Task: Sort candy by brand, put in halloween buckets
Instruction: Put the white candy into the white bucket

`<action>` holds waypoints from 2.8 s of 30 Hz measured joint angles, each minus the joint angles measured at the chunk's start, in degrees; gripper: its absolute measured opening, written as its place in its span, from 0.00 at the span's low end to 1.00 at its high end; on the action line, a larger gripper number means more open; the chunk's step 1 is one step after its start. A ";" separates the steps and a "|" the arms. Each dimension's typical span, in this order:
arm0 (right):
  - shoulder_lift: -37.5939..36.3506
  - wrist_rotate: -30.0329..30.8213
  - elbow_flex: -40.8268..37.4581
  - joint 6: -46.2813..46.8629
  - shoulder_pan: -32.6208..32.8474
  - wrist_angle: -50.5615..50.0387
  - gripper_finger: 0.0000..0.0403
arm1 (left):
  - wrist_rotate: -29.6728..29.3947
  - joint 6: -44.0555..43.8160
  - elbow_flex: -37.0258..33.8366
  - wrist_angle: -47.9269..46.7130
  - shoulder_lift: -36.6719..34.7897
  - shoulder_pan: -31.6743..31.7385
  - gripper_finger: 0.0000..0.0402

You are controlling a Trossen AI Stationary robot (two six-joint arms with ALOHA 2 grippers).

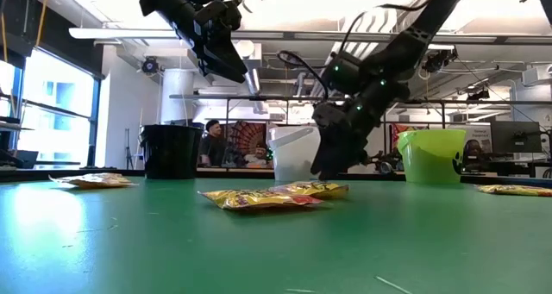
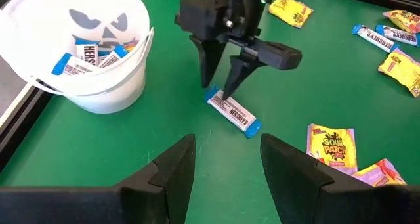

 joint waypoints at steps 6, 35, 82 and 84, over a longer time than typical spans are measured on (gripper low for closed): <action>2.54 -4.41 0.11 -0.34 -1.07 0.15 0.34 | -0.02 -0.02 0.00 -0.06 0.00 0.00 0.41; -8.72 -2.90 -0.07 -10.57 4.33 -6.63 0.04 | -0.02 -0.92 0.00 -0.22 0.00 0.02 0.41; 2.64 3.93 0.20 -16.40 2.73 0.83 0.00 | -12.92 21.61 -3.41 5.53 5.25 -14.19 0.41; 2.66 3.74 0.15 -15.60 2.40 1.01 0.00 | -14.83 23.21 -3.41 7.29 7.35 -15.04 0.41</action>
